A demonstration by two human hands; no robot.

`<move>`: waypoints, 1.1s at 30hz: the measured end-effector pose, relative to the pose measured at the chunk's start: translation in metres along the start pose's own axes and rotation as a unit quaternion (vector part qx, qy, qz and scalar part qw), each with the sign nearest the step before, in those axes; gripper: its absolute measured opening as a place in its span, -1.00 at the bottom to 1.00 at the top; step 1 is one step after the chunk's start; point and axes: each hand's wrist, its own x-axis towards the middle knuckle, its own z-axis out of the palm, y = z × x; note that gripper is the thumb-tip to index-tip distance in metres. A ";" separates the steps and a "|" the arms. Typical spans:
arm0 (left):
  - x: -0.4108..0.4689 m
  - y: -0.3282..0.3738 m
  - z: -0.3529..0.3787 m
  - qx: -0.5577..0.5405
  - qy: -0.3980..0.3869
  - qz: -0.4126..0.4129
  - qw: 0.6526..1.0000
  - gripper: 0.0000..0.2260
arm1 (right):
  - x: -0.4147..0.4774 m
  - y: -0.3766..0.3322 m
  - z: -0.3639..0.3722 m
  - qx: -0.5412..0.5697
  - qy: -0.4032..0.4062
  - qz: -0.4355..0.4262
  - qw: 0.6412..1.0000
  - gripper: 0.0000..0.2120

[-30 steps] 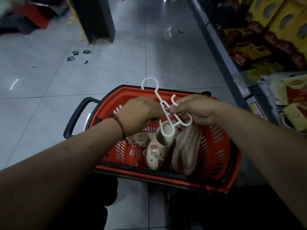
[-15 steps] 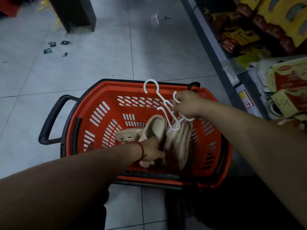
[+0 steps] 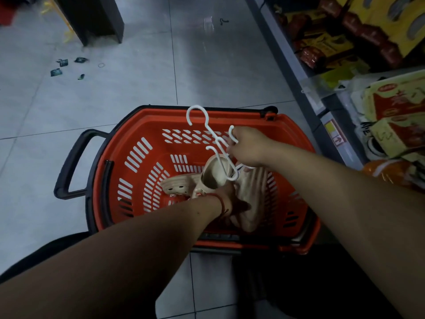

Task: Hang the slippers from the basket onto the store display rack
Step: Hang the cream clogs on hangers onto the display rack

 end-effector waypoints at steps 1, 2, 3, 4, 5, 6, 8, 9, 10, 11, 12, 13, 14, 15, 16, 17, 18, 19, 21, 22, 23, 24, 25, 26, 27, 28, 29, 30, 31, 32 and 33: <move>0.005 0.004 -0.001 0.033 0.013 0.002 0.999 -0.23 | -0.001 0.005 -0.004 0.003 0.003 -0.001 1.000 -0.99; 0.007 0.008 -0.003 0.060 0.028 0.016 0.998 -0.31 | -0.002 0.010 -0.007 0.002 0.006 -0.003 1.000 -0.99; 0.008 0.014 -0.005 0.079 0.046 0.041 0.995 -0.36 | -0.003 0.017 -0.011 -0.004 0.011 -0.005 1.000 -0.97; 0.008 0.018 -0.005 0.090 0.069 0.070 0.991 -0.41 | -0.003 0.023 -0.014 -0.014 0.014 -0.005 1.000 -0.97; 0.009 0.022 -0.004 0.097 0.086 0.088 0.988 -0.45 | -0.003 0.029 -0.017 -0.028 0.015 -0.004 0.999 -0.97; 0.007 0.025 -0.003 0.102 0.098 0.094 0.985 -0.49 | -0.004 0.035 -0.021 -0.042 0.011 -0.001 0.999 -0.96; 0.010 0.026 -0.002 0.101 0.111 0.067 0.986 -0.54 | -0.006 0.046 -0.027 -0.065 -0.002 0.009 0.998 -0.95; 0.013 0.026 -0.001 0.097 0.101 0.054 0.989 -0.53 | -0.006 0.052 -0.030 -0.072 -0.007 0.015 0.997 -0.95; 0.015 0.025 -0.001 0.089 0.091 0.055 0.990 -0.50 | -0.008 0.057 -0.033 -0.077 -0.009 0.019 0.997 -0.94; 0.018 0.024 -0.002 0.084 0.082 0.053 0.992 -0.45 | -0.008 0.062 -0.036 -0.077 -0.012 0.026 0.997 -0.94; 0.021 0.025 -0.004 0.076 0.072 0.044 0.994 -0.44 | -0.010 0.067 -0.039 -0.077 -0.014 0.032 0.996 -0.92; 0.024 0.027 -0.008 0.066 0.054 0.023 0.996 -0.49 | -0.011 0.070 -0.042 -0.076 -0.016 0.036 0.996 -0.84; 0.026 0.030 -0.013 0.053 0.030 0.006 0.998 -0.58 | -0.012 0.073 -0.044 -0.073 -0.014 0.039 0.996 -0.72; 0.029 0.033 -0.018 0.050 0.007 -0.005 0.999 -0.66 | -0.013 0.075 -0.046 -0.068 -0.012 0.043 0.997 -0.63; 0.033 0.035 -0.023 0.050 -0.002 -0.002 0.999 -0.73 | -0.014 0.077 -0.048 -0.062 -0.009 0.045 0.997 -0.59; 0.038 0.037 -0.029 0.074 0.001 0.014 0.997 -0.77 | -0.015 0.079 -0.049 -0.059 -0.009 0.048 0.997 -0.59; 0.043 0.036 -0.034 0.101 0.009 0.030 0.994 -0.78 | -0.016 0.080 -0.050 -0.056 -0.008 0.050 0.997 -0.59; 0.046 0.037 -0.038 0.125 0.015 0.042 0.991 -0.77 | -0.017 0.082 -0.050 -0.054 -0.007 0.050 0.997 -0.60; 0.047 0.037 -0.039 0.131 0.001 0.036 0.991 -0.74 | -0.019 0.085 -0.051 -0.052 -0.007 0.050 0.997 -0.62; 0.049 0.037 -0.037 0.125 -0.010 0.031 0.992 -0.70 | -0.020 0.085 -0.052 -0.049 -0.008 0.048 0.998 -0.63; 0.050 0.038 -0.033 0.111 -0.019 0.024 0.993 -0.63 | -0.020 0.087 -0.052 -0.046 -0.010 0.049 0.998 -0.65; 0.051 0.038 -0.027 0.095 -0.025 0.024 0.995 -0.52 | -0.021 0.088 -0.053 -0.044 -0.012 0.051 0.998 -0.67; 0.052 0.038 -0.022 0.073 -0.031 0.026 0.996 -0.39 | -0.021 0.089 -0.054 -0.044 -0.012 0.052 0.998 -0.71; 0.053 0.039 -0.017 0.046 -0.030 0.032 0.998 -0.29 | -0.022 0.089 -0.055 -0.046 -0.009 0.051 0.998 -0.77; 0.055 0.041 -0.014 0.023 -0.025 0.039 0.999 -0.25 | -0.021 0.091 -0.056 -0.051 -0.007 0.050 0.997 -0.84; 0.058 0.042 -0.012 0.014 -0.016 0.049 0.999 -0.26 | -0.022 0.092 -0.058 -0.055 -0.005 0.047 0.997 -0.88; 0.061 0.043 -0.011 0.027 -0.007 0.056 0.998 -0.35 | -0.023 0.093 -0.060 -0.058 -0.002 0.042 0.997 -0.88; 0.061 0.045 -0.011 0.055 -0.005 0.055 0.997 -0.49 | -0.025 0.092 -0.062 -0.058 0.000 0.039 0.998 -0.88; 0.060 0.046 -0.012 0.081 -0.008 0.047 0.996 -0.65 | -0.027 0.093 -0.065 -0.062 0.003 0.037 0.997 -0.91; 0.058 0.048 -0.014 0.093 -0.011 0.044 0.995 -0.78 | -0.029 0.092 -0.067 -0.072 0.010 0.034 0.997 -0.96; 0.055 0.049 -0.015 0.094 -0.009 0.046 0.995 -0.84 | -0.032 0.092 -0.070 -0.084 0.020 0.033 0.996 -0.96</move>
